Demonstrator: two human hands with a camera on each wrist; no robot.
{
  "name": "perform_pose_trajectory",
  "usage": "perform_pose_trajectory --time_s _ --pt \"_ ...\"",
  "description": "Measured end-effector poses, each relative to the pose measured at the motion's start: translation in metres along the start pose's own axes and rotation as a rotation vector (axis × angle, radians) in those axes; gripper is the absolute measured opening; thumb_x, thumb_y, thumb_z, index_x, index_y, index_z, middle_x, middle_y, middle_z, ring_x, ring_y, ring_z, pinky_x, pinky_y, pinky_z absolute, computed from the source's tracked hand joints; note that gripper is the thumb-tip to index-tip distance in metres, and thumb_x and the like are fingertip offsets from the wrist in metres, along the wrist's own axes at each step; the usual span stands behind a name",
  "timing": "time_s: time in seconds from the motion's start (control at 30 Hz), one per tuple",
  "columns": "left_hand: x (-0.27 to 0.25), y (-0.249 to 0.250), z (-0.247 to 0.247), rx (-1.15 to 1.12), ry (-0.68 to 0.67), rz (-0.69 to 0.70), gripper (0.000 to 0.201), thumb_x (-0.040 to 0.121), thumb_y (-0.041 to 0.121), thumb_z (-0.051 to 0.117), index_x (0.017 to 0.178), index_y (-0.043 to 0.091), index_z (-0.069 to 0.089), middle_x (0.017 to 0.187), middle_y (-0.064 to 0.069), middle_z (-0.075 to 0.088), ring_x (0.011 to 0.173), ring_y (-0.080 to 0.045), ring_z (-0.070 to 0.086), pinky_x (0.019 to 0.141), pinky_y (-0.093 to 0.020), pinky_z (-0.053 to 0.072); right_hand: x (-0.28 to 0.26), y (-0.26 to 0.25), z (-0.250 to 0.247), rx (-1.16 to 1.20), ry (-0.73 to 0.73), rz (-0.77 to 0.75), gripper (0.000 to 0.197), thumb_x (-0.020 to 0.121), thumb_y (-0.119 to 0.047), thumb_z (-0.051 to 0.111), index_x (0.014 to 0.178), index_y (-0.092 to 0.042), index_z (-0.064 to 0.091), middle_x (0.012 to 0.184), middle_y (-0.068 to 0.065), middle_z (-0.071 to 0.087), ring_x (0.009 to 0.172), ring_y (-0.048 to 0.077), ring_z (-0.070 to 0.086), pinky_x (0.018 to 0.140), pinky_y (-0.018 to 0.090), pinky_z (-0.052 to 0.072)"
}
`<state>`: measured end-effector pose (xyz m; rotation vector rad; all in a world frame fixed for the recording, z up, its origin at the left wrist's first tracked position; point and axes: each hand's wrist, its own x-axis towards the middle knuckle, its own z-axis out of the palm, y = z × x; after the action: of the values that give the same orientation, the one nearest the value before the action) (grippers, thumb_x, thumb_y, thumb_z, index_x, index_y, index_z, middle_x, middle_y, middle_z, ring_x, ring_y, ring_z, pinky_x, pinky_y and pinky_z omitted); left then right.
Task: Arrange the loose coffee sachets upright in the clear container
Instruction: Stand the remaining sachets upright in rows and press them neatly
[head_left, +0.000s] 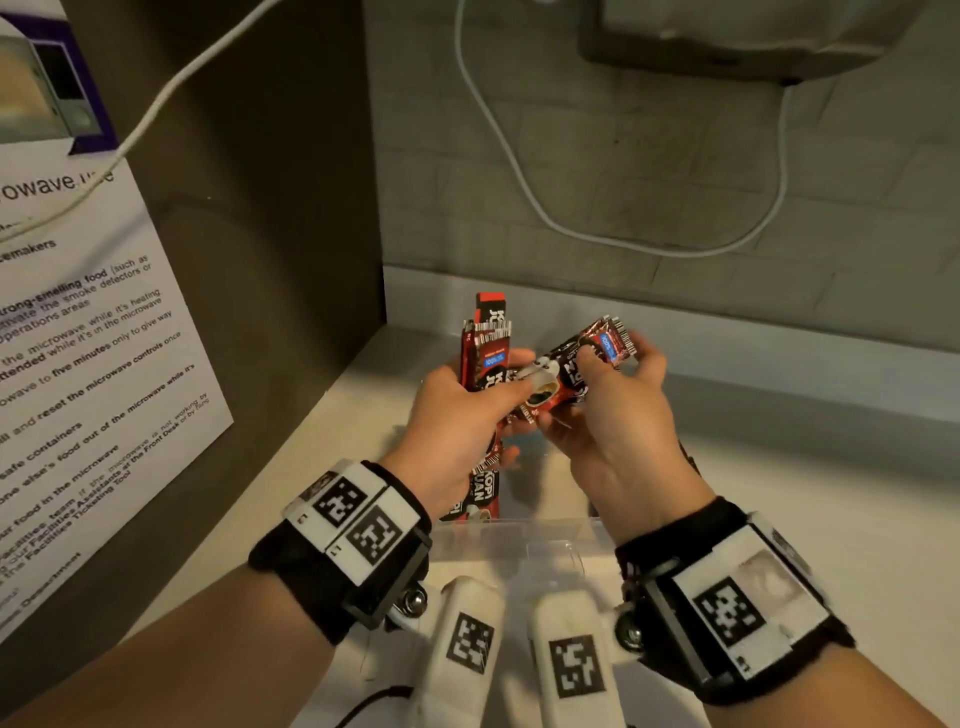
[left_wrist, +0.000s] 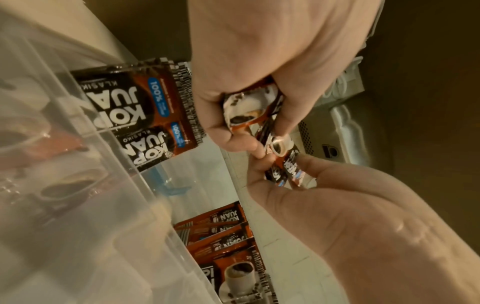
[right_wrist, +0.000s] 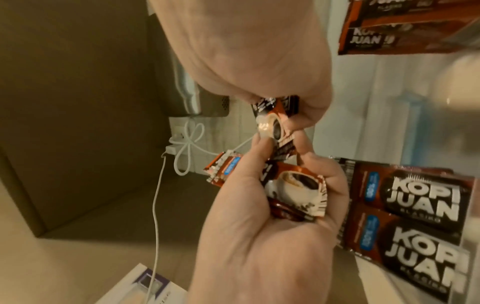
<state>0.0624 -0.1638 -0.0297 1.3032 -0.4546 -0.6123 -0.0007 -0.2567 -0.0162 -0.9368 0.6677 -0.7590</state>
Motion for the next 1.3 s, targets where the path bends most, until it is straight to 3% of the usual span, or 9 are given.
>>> perform_pose_trajectory --time_s 0.2,0.3,0.47,0.67,0.77,0.83,0.9,1.07,1.3 --pt "-0.001 -0.005 0.001 0.079 -0.059 -0.02 0.02 0.086 0.009 0.07 0.098 0.025 0.071 0.096 -0.006 0.075 0.087 -0.029 0.072 0.054 -0.027 0.046 0.004 0.003 0.01 -0.04 0.052 -0.014 0.051 0.086 -0.014 0.065 0.124 -0.03 0.035 0.102 0.013 0.056 0.074 0.024 0.06 0.06 0.039 0.055" --pt "-0.001 -0.004 0.001 0.082 -0.056 -0.014 0.021 0.085 0.008 0.07 0.1 0.024 0.072 0.093 -0.004 0.075 0.079 -0.023 0.072 0.057 -0.028 0.049 0.009 0.004 0.008 -0.008 0.059 -0.003 0.05 0.088 -0.005 0.06 0.128 -0.023 0.036 0.101 0.012 0.057 0.078 0.025 0.063 0.063 0.037 0.055" --pt "0.002 -0.005 -0.002 0.091 -0.033 0.017 0.021 0.084 0.008 0.071 0.099 0.023 0.072 0.091 -0.002 0.075 0.075 -0.018 0.07 0.06 -0.032 0.052 0.011 0.01 0.007 0.01 -0.062 0.156 0.033 0.09 -0.006 0.058 0.12 -0.007 0.046 0.112 0.022 0.063 0.094 0.038 0.067 0.072 0.057 0.055" --pt "0.007 0.0 -0.022 0.038 0.039 0.04 0.015 0.088 0.009 0.067 0.089 0.023 0.069 0.082 0.003 0.07 0.069 -0.015 0.069 0.055 -0.029 0.049 0.018 0.012 0.004 -0.053 0.029 0.062 0.034 0.088 -0.002 0.059 0.116 -0.015 0.044 0.097 0.008 0.056 0.082 0.02 0.057 0.078 0.044 0.054" --pt "0.012 0.01 -0.04 -0.069 0.121 0.03 0.013 0.088 0.009 0.066 0.093 0.022 0.064 0.093 0.002 0.069 0.07 -0.015 0.068 0.049 -0.024 0.047 0.015 0.02 0.004 -0.036 0.049 0.297 0.029 0.09 -0.005 0.056 0.116 -0.011 0.047 0.087 0.008 0.054 0.074 0.021 0.055 0.074 0.043 0.053" --pt "0.014 0.015 -0.051 -0.126 0.161 0.027 0.014 0.088 0.009 0.066 0.093 0.022 0.064 0.097 0.0 0.067 0.072 -0.016 0.069 0.05 -0.026 0.049 0.009 0.018 0.004 0.002 0.013 0.471 0.005 0.091 -0.003 0.045 0.094 -0.007 0.046 0.075 0.009 0.049 0.064 0.023 0.052 0.058 0.035 0.043" --pt "0.014 0.017 -0.061 -0.164 0.189 0.022 0.015 0.089 0.008 0.065 0.09 0.023 0.063 0.098 -0.001 0.067 0.072 -0.016 0.069 0.05 -0.026 0.05 0.007 0.018 0.004 0.042 0.008 0.521 0.016 0.088 0.004 0.033 0.08 -0.009 0.038 0.071 0.008 0.043 0.062 0.023 0.048 0.055 0.035 0.038" --pt "0.017 0.015 -0.077 -0.181 0.257 -0.003 0.017 0.089 0.01 0.066 0.084 0.026 0.064 0.097 -0.002 0.065 0.075 -0.016 0.069 0.049 -0.028 0.05 0.027 0.035 0.011 -0.239 0.124 0.241 0.034 0.087 0.008 0.031 0.115 -0.01 0.039 0.085 0.009 0.048 0.072 0.021 0.052 0.071 0.041 0.053" --pt "0.021 -0.015 -0.088 -0.187 0.331 -0.211 0.015 0.089 0.009 0.064 0.086 0.024 0.063 0.094 -0.002 0.063 0.081 -0.018 0.065 0.063 -0.033 0.05 0.04 0.049 0.01 -0.585 0.073 0.046 0.036 0.089 0.011 0.039 0.117 -0.012 0.04 0.104 0.012 0.054 0.09 0.024 0.055 0.086 0.044 0.05"
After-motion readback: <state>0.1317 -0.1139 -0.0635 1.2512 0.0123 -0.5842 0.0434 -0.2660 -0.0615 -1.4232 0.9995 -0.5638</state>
